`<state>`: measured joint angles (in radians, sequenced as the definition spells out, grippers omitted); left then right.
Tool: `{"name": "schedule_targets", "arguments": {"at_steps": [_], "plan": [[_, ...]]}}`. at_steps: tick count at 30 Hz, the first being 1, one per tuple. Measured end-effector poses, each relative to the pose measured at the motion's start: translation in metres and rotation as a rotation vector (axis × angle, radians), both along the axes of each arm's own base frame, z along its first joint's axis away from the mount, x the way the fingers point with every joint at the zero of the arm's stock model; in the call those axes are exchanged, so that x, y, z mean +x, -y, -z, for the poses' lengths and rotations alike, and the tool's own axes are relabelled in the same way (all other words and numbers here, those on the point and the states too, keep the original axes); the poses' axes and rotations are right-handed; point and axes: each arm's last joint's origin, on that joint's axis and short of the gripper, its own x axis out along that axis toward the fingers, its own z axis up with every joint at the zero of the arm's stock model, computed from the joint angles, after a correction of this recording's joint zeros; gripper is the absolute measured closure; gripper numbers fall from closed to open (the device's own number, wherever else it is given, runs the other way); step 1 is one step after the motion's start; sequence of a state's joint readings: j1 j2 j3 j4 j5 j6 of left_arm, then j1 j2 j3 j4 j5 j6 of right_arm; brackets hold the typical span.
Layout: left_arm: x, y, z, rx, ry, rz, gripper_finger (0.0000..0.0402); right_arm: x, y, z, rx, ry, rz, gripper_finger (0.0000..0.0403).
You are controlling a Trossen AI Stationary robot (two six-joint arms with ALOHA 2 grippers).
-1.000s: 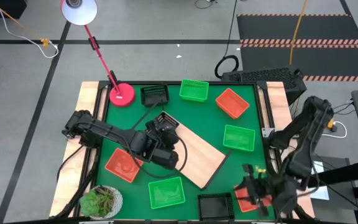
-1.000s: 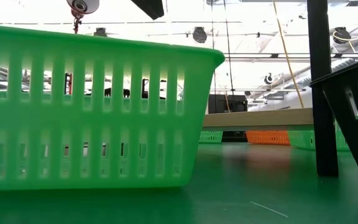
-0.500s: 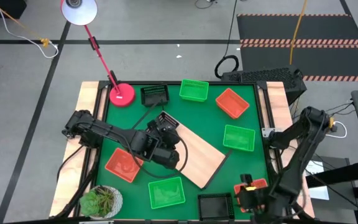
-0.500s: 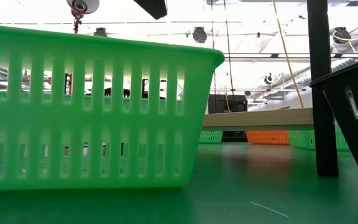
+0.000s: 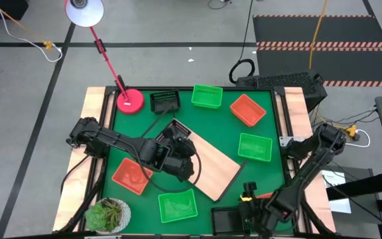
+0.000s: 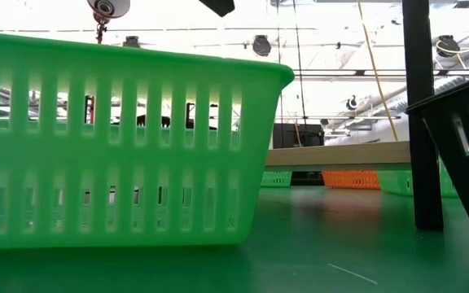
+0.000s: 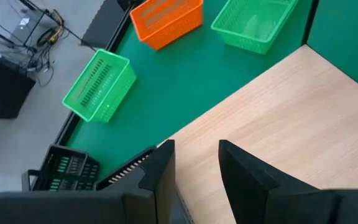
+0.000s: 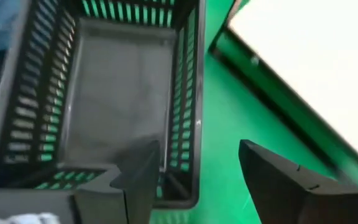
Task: Stack baskets on shelf by color
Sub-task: Stack the bottom black bin on the black bin on the shelf
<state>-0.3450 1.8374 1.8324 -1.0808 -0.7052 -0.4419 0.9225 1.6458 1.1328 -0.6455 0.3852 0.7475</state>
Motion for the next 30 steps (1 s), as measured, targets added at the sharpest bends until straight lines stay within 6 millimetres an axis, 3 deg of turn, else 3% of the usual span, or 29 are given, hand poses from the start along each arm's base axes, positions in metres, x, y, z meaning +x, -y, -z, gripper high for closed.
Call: {"name": "schedule_targets", "arguments": {"at_steps": [6,14,16,22,30], "plan": [[0.002,0.001,-0.001,0.014,0.009,0.029,0.0275,0.004,0.008,0.015,0.067,-0.040,0.013,0.0230],[0.004,0.001,-0.002,0.024,0.015,0.048,0.0275,0.004,0.007,0.011,0.134,-0.069,-0.035,0.0378],[0.004,0.002,-0.003,0.022,0.020,0.049,0.0275,0.004,0.007,0.005,0.155,-0.045,-0.049,0.0392],[0.005,0.002,-0.003,0.013,0.039,0.044,0.0275,0.000,0.013,-0.026,0.246,0.056,-0.085,0.0385],[0.004,0.007,-0.011,-0.060,0.085,0.093,0.0275,-0.006,0.028,-0.094,0.344,0.242,-0.092,0.0393]]}}
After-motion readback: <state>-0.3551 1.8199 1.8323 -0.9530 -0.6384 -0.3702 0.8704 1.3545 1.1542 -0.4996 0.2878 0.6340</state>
